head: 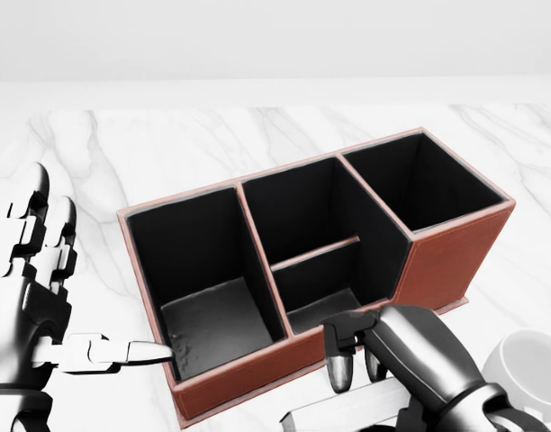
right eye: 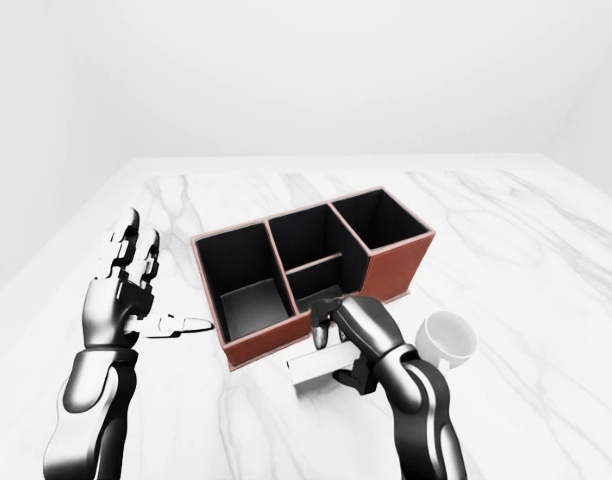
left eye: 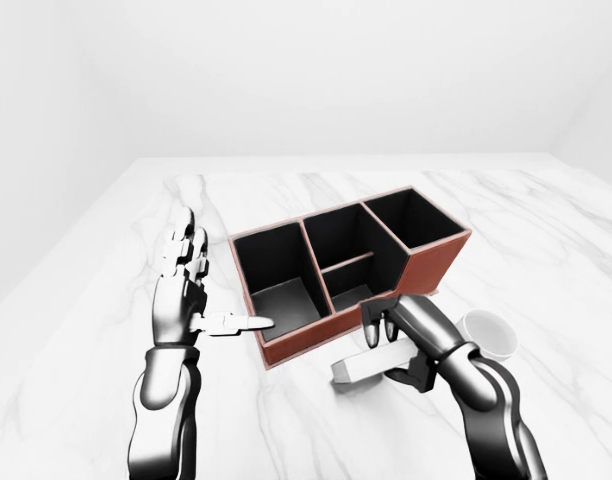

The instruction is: Pick up the book and place it in the front compartment of the caddy.

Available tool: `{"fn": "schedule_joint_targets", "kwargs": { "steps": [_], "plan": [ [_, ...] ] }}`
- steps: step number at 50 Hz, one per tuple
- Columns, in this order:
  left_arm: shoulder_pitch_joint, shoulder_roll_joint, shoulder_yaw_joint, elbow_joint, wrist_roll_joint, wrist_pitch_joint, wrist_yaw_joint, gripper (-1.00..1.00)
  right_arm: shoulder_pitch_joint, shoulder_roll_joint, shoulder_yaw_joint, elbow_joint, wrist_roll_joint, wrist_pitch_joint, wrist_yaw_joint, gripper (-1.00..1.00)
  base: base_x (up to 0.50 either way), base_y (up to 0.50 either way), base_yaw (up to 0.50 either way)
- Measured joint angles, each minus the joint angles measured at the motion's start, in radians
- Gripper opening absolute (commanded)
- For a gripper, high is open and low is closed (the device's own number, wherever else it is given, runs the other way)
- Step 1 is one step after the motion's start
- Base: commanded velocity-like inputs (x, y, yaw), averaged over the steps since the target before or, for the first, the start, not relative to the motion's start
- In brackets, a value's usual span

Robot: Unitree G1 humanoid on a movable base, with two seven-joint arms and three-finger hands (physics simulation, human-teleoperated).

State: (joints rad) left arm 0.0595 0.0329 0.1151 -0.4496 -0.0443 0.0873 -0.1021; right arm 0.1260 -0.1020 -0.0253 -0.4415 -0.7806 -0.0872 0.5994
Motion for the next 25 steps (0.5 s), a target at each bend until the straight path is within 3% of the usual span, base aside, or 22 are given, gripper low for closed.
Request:
{"fn": "schedule_joint_targets", "kwargs": {
  "steps": [25],
  "plan": [
    [0.003, -0.001, -0.001, -0.007, 0.001, 0.0, 0.0, 0.99, -0.114, -0.016, -0.028, -0.047, 0.032, 0.0, 0.065, -1.0, 0.0, 0.0, 0.0]
  ]
}}
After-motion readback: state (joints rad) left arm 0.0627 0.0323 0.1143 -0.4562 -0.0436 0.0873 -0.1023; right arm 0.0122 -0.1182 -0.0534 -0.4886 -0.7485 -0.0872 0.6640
